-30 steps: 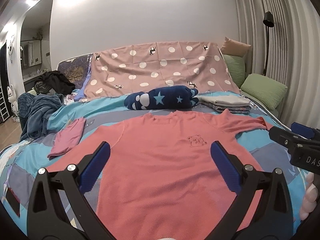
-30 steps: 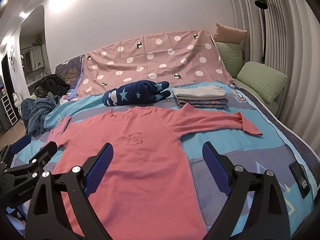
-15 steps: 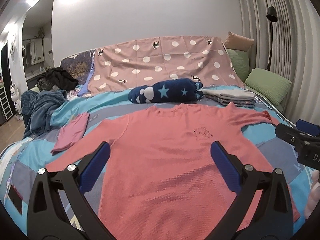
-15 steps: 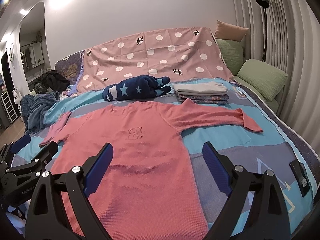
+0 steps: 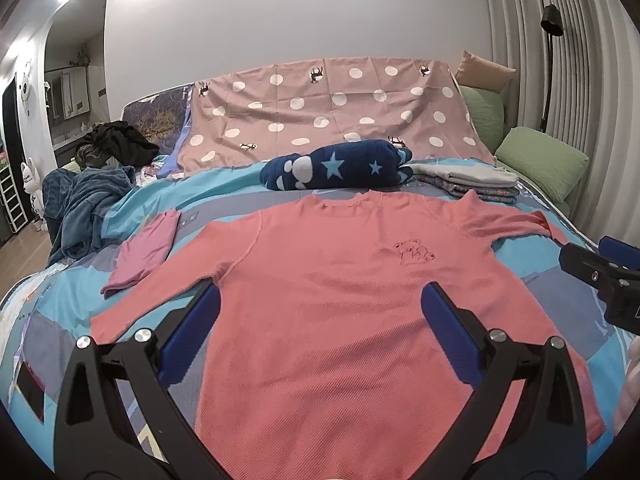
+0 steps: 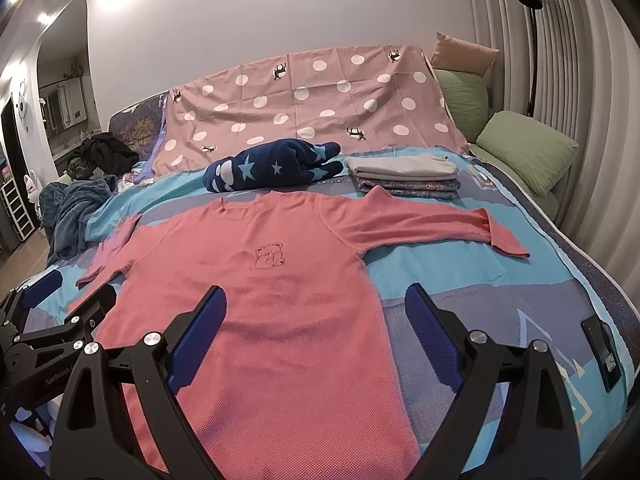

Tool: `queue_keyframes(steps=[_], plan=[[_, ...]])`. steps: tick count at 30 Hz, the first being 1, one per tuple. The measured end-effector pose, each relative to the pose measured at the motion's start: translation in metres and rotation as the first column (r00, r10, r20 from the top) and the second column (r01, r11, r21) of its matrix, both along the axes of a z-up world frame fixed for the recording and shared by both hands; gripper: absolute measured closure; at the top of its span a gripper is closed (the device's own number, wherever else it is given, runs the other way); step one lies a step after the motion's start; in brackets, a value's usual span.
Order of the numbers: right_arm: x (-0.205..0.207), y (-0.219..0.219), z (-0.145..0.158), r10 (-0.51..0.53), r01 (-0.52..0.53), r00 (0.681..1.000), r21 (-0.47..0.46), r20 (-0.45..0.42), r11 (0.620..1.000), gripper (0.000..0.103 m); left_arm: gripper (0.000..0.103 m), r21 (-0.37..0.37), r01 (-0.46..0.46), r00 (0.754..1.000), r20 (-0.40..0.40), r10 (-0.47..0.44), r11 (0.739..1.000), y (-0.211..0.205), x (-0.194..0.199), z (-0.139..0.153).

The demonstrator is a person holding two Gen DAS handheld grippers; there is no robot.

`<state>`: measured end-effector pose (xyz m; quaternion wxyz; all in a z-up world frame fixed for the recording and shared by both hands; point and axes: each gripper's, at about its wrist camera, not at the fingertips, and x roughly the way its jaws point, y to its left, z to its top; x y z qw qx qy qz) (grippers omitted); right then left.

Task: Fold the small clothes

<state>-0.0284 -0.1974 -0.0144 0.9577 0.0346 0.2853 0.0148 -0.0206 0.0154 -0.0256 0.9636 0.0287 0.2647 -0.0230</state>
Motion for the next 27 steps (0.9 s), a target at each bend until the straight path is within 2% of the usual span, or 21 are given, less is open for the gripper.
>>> queue_keyframes(steps=[21,24,27], plan=[[0.012,0.010,-0.010,0.016,-0.017,0.999,-0.027,-0.048,0.999,0.011,0.002,-0.015,-0.021,0.999,-0.041,0.020,1.000,0.015,0.010,-0.012],[0.015,0.011,-0.012,0.018,-0.020,0.998,-0.034,-0.056,0.999,0.011,0.002,-0.043,-0.033,0.998,-0.063,0.030,0.999,0.026,0.014,-0.017],[0.019,0.012,-0.014,0.019,-0.022,0.998,-0.043,-0.066,0.999,0.011,0.002,-0.104,-0.071,0.993,-0.103,0.060,0.992,0.054,0.021,-0.025]])
